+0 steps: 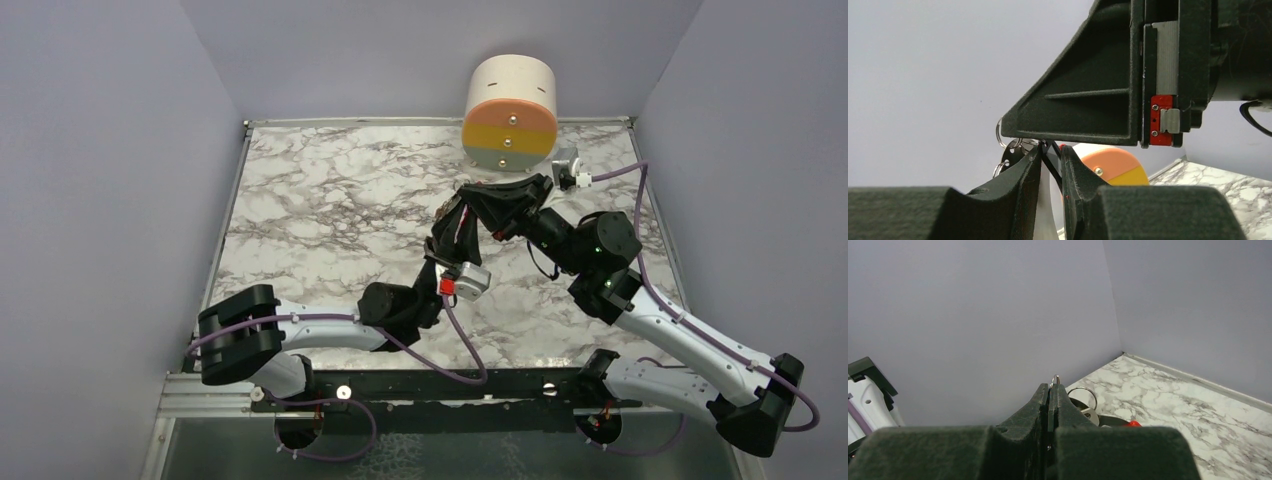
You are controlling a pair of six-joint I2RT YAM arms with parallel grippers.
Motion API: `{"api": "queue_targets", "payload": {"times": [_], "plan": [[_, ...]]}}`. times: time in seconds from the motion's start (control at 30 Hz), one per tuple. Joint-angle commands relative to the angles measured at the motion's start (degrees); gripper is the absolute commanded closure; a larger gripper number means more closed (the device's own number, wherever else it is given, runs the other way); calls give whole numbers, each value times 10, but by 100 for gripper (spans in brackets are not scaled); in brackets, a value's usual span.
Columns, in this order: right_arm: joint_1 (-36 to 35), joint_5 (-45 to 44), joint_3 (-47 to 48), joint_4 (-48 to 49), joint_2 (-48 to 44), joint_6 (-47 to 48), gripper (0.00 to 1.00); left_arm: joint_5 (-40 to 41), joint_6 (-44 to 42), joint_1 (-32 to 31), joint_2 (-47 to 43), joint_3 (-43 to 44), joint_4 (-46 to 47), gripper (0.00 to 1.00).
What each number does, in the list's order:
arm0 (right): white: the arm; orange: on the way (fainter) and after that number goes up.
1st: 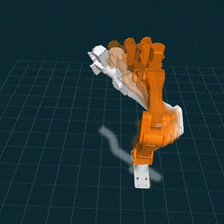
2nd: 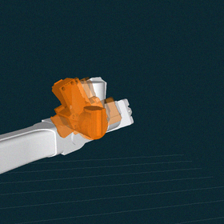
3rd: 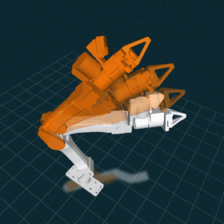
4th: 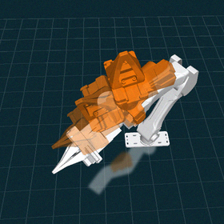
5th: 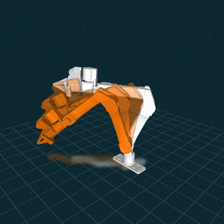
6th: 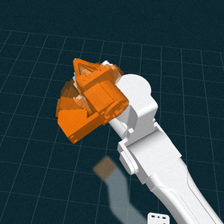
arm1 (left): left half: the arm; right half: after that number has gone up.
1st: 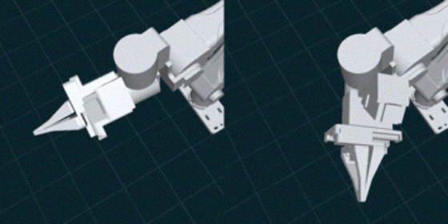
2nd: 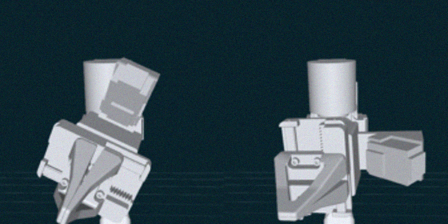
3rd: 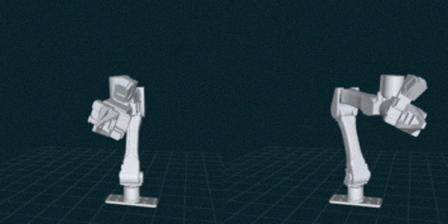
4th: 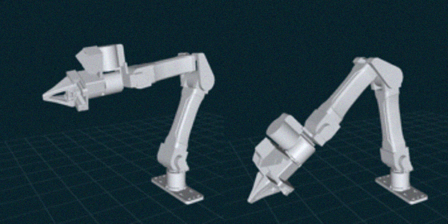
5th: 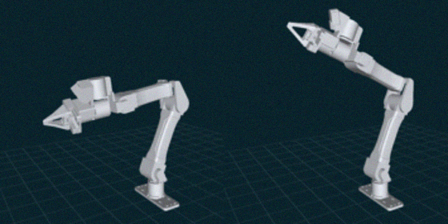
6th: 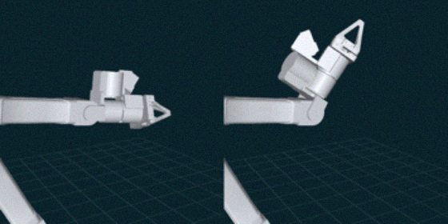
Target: Remove the keys from the keyring
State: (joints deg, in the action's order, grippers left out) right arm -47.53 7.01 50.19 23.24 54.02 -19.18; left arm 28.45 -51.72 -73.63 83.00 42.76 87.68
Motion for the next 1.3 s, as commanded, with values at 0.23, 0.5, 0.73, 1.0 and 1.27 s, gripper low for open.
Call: {"api": "queue_targets", "payload": {"times": [0.23, 0.5, 0.73, 1.0, 1.27], "plan": [[-12, 23, 25, -7, -11, 4, 98, 46, -35, 1, 27, 28, 132, 75], [-13, 20, 22, -12, -16, 7, 98, 55, -21, 21, 5, 29, 132, 100], [-14, -2, 18, -8, -19, 22, 98, 44, 0, 24, -58, -14, 114, 100], [-13, -15, 23, 9, -1, 39, 98, 8, 123, 24, -189, -70, -35, 100], [-13, -19, 28, 7, 6, 47, 98, 2, 156, 23, -232, -87, -86, 100]]}}
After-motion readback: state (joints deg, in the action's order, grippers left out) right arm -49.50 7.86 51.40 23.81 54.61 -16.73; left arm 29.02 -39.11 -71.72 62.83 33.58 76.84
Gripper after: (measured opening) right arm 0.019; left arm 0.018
